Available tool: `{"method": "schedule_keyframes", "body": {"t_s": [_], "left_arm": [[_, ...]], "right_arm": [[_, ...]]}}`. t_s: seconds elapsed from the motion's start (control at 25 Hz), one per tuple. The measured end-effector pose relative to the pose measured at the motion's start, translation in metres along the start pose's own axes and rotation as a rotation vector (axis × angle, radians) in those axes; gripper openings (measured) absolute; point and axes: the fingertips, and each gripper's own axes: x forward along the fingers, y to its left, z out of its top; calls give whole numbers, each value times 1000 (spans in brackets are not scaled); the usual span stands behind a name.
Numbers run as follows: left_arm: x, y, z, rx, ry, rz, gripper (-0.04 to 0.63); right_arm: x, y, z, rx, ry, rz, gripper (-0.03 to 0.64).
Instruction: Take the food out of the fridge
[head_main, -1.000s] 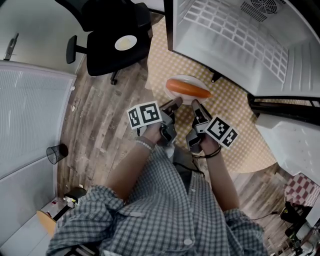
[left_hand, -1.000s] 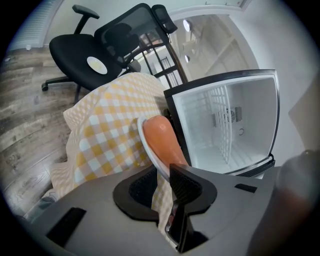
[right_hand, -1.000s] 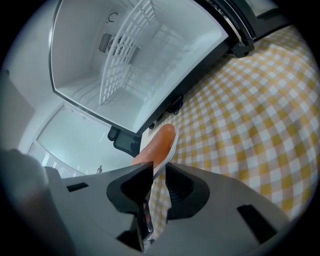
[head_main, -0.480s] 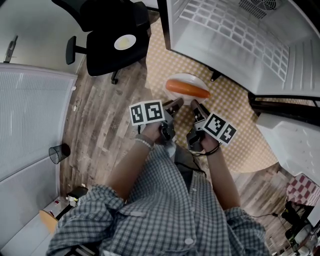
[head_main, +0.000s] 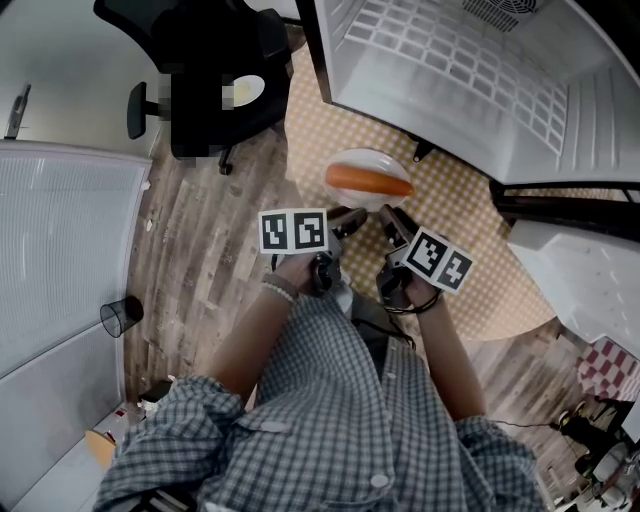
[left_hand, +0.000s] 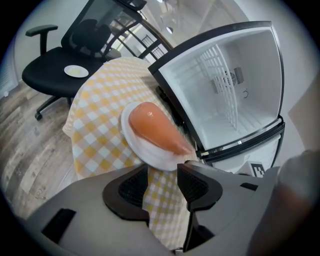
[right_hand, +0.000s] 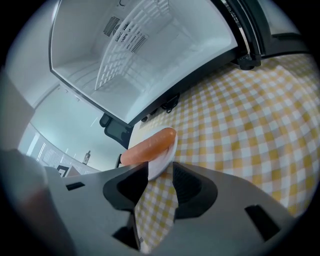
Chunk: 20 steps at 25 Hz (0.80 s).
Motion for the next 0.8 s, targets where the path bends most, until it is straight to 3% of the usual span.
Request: {"method": "schedule_keyframes", "body": {"t_s": [0.2, 0.32, 0.44, 0.64, 0.8], "left_arm": [[-10, -6, -11, 61, 30, 12, 176], [-16, -18, -5, 148, 23, 14, 156], [-23, -32, 9, 253, -17, 28, 90], [-30, -61, 36, 393, -98, 24, 14], [-39, -93, 51, 539, -144, -4, 6]], "right_arm": [[-17, -5, 11, -31, -30, -12, 120], [-30, -1, 18, -105, -40, -18, 109], [-47, 8, 35, -213, -98, -40, 34], [-73, 29, 57, -343, -183, -45, 18], [-92, 43, 72, -393, -266, -57, 12]]}}
